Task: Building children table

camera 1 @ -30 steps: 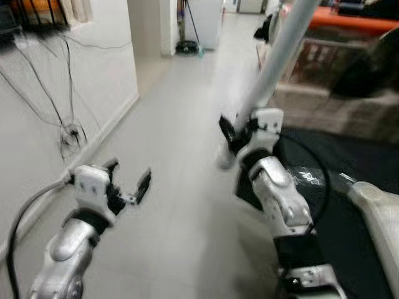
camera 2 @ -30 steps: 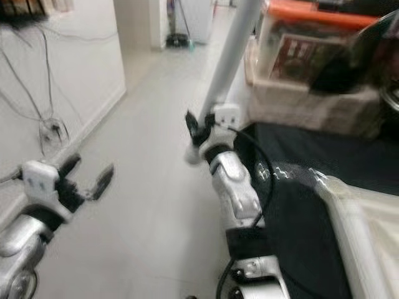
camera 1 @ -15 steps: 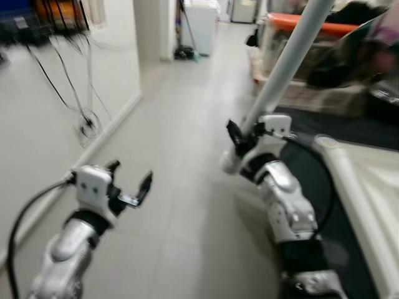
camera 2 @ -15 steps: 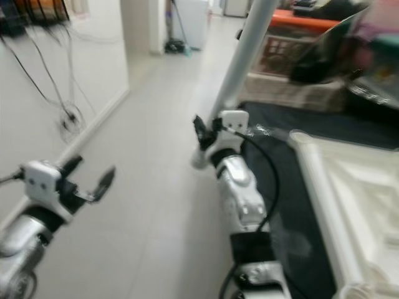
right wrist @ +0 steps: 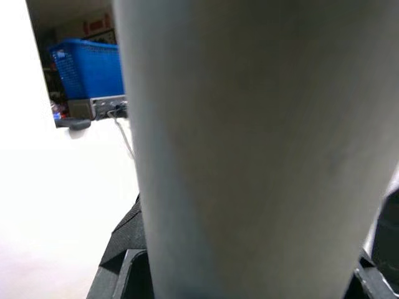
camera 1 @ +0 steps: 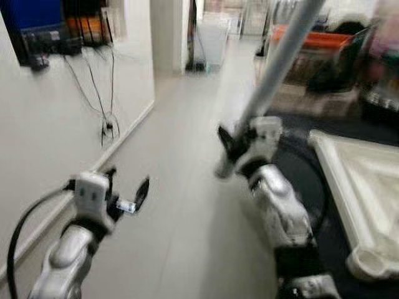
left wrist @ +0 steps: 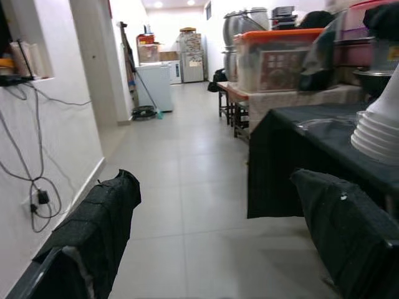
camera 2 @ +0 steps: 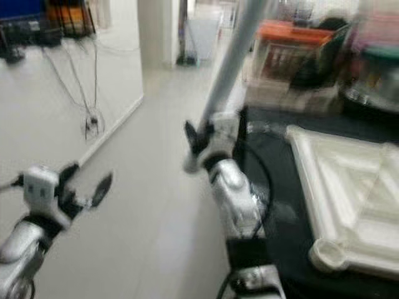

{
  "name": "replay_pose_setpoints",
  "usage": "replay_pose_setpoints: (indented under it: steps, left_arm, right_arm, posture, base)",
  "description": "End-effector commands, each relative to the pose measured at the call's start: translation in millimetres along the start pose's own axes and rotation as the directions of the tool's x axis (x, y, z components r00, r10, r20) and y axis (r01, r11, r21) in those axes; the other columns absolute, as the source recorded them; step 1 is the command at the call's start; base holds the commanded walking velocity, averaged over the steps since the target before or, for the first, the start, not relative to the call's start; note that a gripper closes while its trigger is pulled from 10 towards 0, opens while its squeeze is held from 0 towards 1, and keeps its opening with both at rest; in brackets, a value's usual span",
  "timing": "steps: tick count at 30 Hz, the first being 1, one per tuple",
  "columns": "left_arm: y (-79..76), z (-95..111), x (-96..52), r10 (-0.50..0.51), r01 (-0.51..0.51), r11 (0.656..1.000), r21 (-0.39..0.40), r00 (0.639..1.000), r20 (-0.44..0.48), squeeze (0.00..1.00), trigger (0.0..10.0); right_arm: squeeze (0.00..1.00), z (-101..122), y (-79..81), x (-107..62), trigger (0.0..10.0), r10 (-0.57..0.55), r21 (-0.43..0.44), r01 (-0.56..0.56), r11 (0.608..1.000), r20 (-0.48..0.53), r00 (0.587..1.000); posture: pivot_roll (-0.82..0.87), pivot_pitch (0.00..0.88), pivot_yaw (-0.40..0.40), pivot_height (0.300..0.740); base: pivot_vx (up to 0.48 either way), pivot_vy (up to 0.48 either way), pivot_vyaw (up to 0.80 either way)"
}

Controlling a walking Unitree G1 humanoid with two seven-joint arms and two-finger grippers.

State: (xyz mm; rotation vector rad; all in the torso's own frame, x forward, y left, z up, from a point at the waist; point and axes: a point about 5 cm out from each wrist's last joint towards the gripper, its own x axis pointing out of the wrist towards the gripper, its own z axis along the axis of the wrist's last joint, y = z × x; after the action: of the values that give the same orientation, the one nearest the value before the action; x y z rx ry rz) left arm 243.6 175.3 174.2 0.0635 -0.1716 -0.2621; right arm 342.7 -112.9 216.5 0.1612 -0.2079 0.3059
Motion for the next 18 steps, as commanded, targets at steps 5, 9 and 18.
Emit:
replay_pose_setpoints:
  steps: [5,9,18]
  left_arm:
    - [-7.5,-2,3.5,-0.034,0.033,0.999,-0.002,0.999,-0.005,0.00,10.0]
    - [-8.3,-2,3.6,-0.034,0.034,0.999,-0.009,0.999,0.002,0.00,10.0]
    - [-5.8,-1,2.5,-0.004,0.005,0.999,-0.052,1.000,0.018,0.00,10.0]
  right_arm:
    - [0.00,5,-10.6,-1.5,10.0,-0.012,-0.022,0.013,1.000,0.004,1.000]
    - [0.00,6,-10.8,-0.9,10.0,-0.001,-0.028,0.001,1.000,0.003,1.000]
    - [0.00,14,-8.4,2.8,10.0,0.136,-0.039,-0.136,0.990,-0.005,0.991]
  posture:
    - [0.02,0.000,-0.063,0.740]
    - [0.02,0.000,-0.064,0.740]
    - [0.02,0.000,-0.064,0.740]
  base:
    - [0.000,-0.458,0.00]
    - [0.000,-0.458,0.00]
    - [0.000,0.000,0.00]
